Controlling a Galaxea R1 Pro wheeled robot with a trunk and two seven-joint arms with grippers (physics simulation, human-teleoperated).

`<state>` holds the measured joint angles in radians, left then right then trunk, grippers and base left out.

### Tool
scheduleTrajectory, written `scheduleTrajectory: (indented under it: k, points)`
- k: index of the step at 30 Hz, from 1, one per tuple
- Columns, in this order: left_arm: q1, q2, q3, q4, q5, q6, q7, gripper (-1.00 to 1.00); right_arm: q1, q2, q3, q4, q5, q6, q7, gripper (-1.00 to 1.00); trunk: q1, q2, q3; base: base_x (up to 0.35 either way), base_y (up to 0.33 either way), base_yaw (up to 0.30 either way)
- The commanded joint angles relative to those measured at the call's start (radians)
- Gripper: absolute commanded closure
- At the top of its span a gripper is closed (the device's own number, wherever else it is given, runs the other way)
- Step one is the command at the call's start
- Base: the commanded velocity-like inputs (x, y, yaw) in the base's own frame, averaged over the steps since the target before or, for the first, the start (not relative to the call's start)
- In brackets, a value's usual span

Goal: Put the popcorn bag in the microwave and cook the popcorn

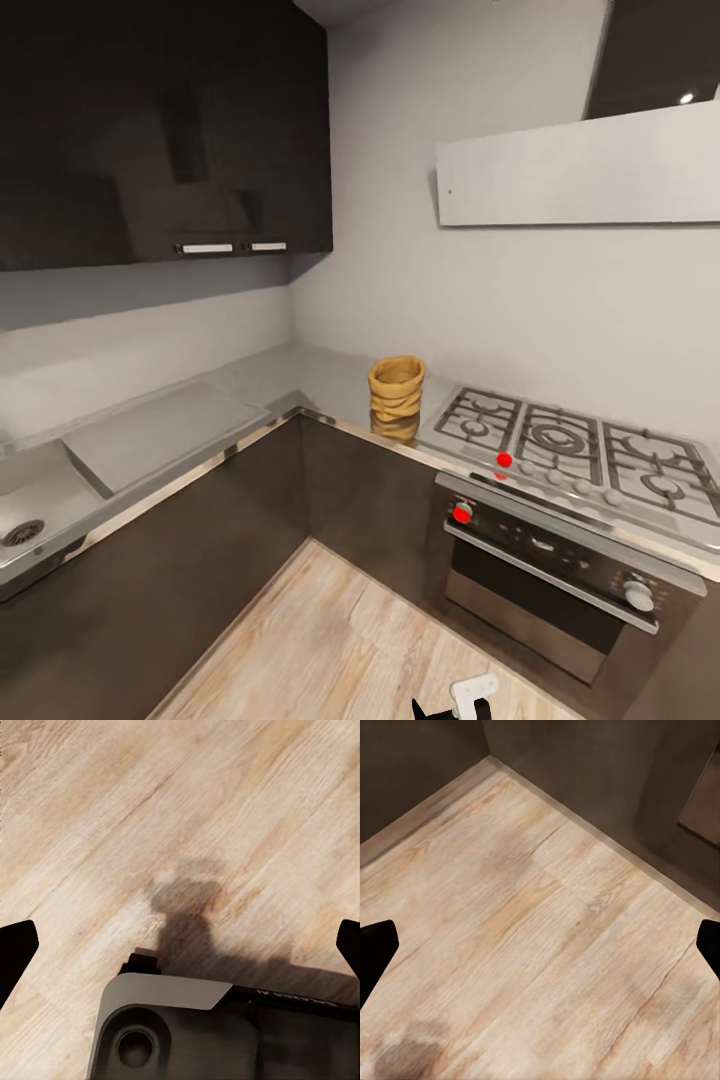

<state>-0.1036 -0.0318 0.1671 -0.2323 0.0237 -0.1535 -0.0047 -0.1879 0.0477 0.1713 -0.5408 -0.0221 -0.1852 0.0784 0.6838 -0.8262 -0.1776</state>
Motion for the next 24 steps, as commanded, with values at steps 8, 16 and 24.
scheduleTrajectory:
  k: [8, 16, 24]
  points:
    - [0.001, -0.003, 0.001, 0.001, 0.002, -0.004, 0.0, -1.0, -0.001, 0.0, 0.0, 0.001, -0.002, -0.003, 0.002, -1.0, -0.027, 0.048, 0.021, 0.0, 0.0, 0.0]
    - [0.0, -0.004, 0.0, 0.001, -0.004, -0.003, 0.0, -1.0, -0.001, 0.0, 0.0, 0.001, -0.002, -0.005, 0.001, -1.0, -0.057, 0.104, 0.046, 0.0, 0.0, 0.0]
    - [-0.002, -0.004, 0.0, 0.001, 0.001, -0.003, 0.001, -1.0, 0.0, 0.001, 0.002, 0.001, -0.002, -0.005, 0.002, -1.0, -0.088, 0.16, 0.071, 0.0, 0.0, 0.0]
